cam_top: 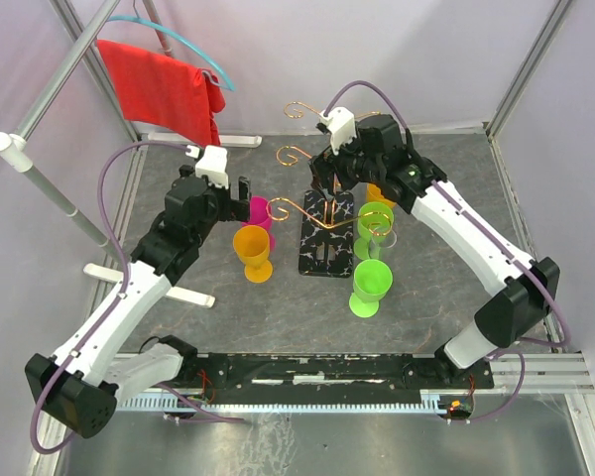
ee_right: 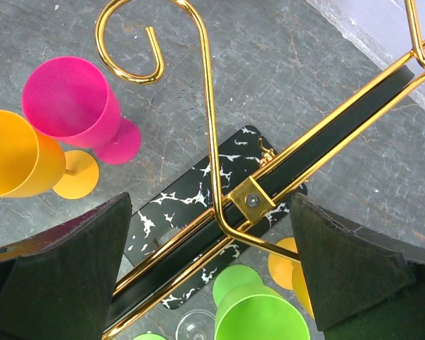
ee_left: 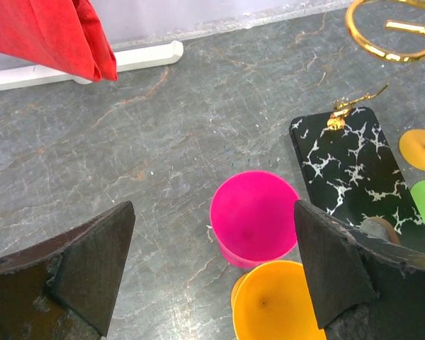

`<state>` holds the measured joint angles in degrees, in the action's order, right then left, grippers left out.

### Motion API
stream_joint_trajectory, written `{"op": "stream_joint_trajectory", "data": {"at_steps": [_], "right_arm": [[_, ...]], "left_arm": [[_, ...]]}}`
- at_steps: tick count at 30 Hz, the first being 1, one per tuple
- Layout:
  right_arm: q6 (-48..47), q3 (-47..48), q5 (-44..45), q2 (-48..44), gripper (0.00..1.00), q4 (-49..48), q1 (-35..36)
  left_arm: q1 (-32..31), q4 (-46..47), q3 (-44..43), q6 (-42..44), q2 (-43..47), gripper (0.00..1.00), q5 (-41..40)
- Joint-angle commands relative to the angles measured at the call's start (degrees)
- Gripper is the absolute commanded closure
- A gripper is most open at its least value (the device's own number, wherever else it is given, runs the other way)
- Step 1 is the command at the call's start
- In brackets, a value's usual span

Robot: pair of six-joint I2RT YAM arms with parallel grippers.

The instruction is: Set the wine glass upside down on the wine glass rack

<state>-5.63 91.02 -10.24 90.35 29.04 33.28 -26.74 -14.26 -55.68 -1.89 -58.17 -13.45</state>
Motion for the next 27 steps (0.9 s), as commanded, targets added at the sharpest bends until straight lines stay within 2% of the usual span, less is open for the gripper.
{"op": "stream_joint_trajectory", "data": {"at_steps": [1, 6, 10, 12, 18, 23, 27], "right_arm": [[2.42, -0.52, 4.05, -3.11, 0.0, 5.43, 0.61], [0.9, 4.23, 7.63, -2.62, 0.0, 9.49, -0.61], [1.56, 4.68, 8.29, -4.64, 0.0, 6.92, -1.97], [2.05, 2.42, 9.96, -7.02, 0.0, 3.4, -2.06], [4.53, -13.23, 16.33, -20.53, 0.0, -11.42, -2.01], [2.16, -12.17, 24.64, -21.8, 0.0, -8.64, -2.4], [2.6, -5.16, 24.88, -18.47, 0.0, -0.72, -5.91]], "left_arm": [[-0.02, -2.47, -5.55, 0.64, -1.13, 0.01, -1.97], [0.32, -8.62, -12.17, -0.06, -4.33, 0.01, -5.48], [0.67, -11.42, -16.36, -0.81, -6.38, 0.01, -5.49], [0.81, -12.43, -18.26, -2.18, -7.25, 0.01, -5.25], [0.83, -12.95, -22.0, -6.78, -9.43, 0.01, -4.66], [0.84, -13.46, -25.01, -10.23, -12.66, 0.01, -3.79], [0.86, -13.35, -27.08, -11.64, -14.76, 0.01, -2.93]]}}
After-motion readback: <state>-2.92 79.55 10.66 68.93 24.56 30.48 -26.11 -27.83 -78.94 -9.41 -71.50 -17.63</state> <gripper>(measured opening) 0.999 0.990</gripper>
